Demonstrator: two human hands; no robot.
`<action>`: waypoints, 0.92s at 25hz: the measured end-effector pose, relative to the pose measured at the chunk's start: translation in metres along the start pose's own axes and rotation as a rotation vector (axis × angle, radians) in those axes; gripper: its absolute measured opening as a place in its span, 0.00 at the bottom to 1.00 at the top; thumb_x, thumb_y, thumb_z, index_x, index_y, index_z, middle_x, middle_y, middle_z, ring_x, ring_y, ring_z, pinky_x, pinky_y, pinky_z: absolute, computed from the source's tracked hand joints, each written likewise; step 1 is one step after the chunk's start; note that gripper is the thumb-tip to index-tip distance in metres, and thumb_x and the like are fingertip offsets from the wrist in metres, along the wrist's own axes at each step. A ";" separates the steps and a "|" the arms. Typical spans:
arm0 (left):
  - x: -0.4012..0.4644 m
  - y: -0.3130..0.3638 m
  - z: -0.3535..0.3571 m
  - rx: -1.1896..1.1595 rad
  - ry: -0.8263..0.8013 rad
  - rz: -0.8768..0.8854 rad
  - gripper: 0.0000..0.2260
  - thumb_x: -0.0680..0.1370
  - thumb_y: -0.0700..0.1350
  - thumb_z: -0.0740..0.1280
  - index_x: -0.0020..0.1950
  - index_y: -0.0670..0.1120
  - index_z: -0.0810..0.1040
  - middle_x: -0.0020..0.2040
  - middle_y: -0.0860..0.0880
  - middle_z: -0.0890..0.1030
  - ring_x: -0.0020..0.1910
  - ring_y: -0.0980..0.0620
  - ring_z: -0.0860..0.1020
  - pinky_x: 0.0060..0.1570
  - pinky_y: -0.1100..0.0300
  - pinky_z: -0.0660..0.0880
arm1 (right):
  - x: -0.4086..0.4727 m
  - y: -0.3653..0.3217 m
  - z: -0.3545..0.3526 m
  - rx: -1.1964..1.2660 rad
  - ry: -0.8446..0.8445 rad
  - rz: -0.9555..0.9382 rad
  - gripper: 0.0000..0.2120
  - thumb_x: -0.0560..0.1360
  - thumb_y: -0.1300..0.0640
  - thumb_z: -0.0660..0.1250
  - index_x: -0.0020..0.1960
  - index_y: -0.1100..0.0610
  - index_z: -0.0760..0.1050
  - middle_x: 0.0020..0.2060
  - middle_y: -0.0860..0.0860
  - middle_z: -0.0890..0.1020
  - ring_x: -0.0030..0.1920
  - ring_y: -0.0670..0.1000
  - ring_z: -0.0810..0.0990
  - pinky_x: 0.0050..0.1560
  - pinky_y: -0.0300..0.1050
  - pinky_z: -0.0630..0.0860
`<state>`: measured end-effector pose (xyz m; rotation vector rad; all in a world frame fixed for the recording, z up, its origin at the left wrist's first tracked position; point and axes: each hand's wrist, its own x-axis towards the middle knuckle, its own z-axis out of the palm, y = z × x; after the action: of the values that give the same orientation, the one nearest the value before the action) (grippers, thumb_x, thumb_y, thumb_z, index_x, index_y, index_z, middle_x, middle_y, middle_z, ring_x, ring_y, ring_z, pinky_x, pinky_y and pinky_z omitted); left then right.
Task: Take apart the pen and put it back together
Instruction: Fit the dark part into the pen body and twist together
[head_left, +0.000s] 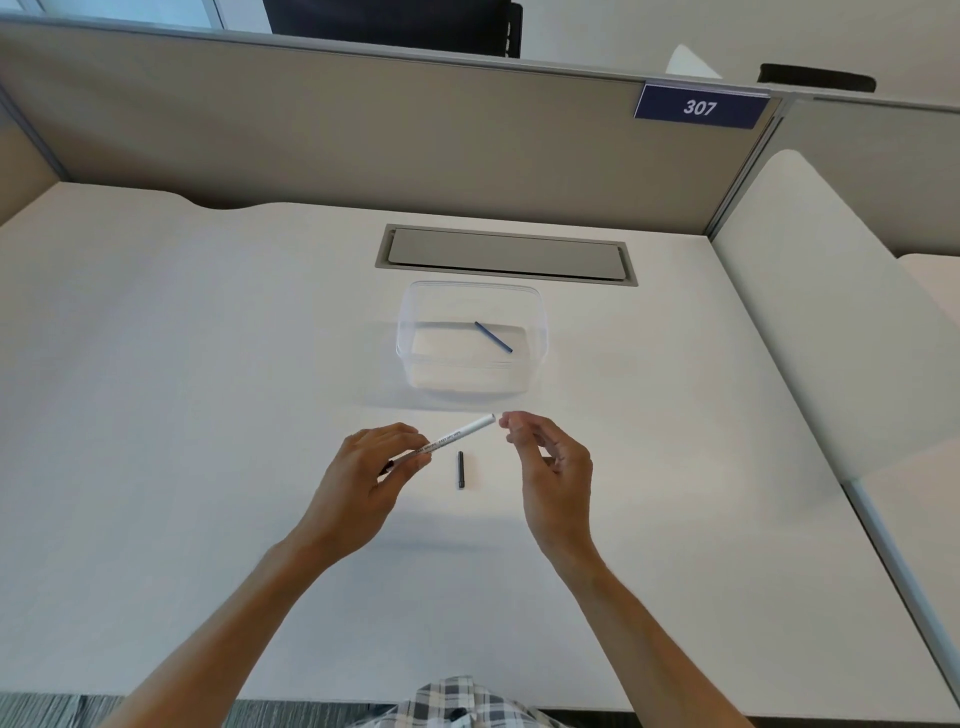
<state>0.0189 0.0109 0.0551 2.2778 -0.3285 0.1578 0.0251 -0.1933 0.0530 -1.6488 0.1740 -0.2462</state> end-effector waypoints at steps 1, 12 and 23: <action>-0.001 0.001 0.001 -0.112 -0.004 -0.082 0.07 0.80 0.50 0.64 0.48 0.53 0.81 0.46 0.56 0.82 0.46 0.52 0.77 0.47 0.63 0.72 | 0.001 0.005 0.002 -0.036 -0.001 0.006 0.06 0.79 0.55 0.68 0.47 0.50 0.84 0.43 0.43 0.86 0.45 0.42 0.82 0.36 0.34 0.72; -0.001 0.003 0.003 -0.415 0.013 -0.212 0.07 0.80 0.45 0.65 0.48 0.52 0.82 0.50 0.58 0.85 0.55 0.60 0.79 0.51 0.75 0.69 | 0.008 0.065 0.038 -0.796 -0.171 -0.040 0.09 0.73 0.44 0.69 0.45 0.49 0.80 0.41 0.43 0.82 0.41 0.45 0.79 0.40 0.42 0.74; -0.003 -0.016 0.006 -0.142 0.005 -0.167 0.08 0.80 0.47 0.64 0.42 0.53 0.79 0.39 0.58 0.80 0.31 0.58 0.72 0.31 0.69 0.64 | 0.007 0.064 0.036 -0.803 -0.203 0.015 0.05 0.77 0.50 0.65 0.46 0.50 0.78 0.42 0.44 0.83 0.43 0.48 0.81 0.42 0.43 0.74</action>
<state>0.0206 0.0176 0.0387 2.1525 -0.1417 0.0522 0.0431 -0.1668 -0.0133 -2.4535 0.1377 0.0186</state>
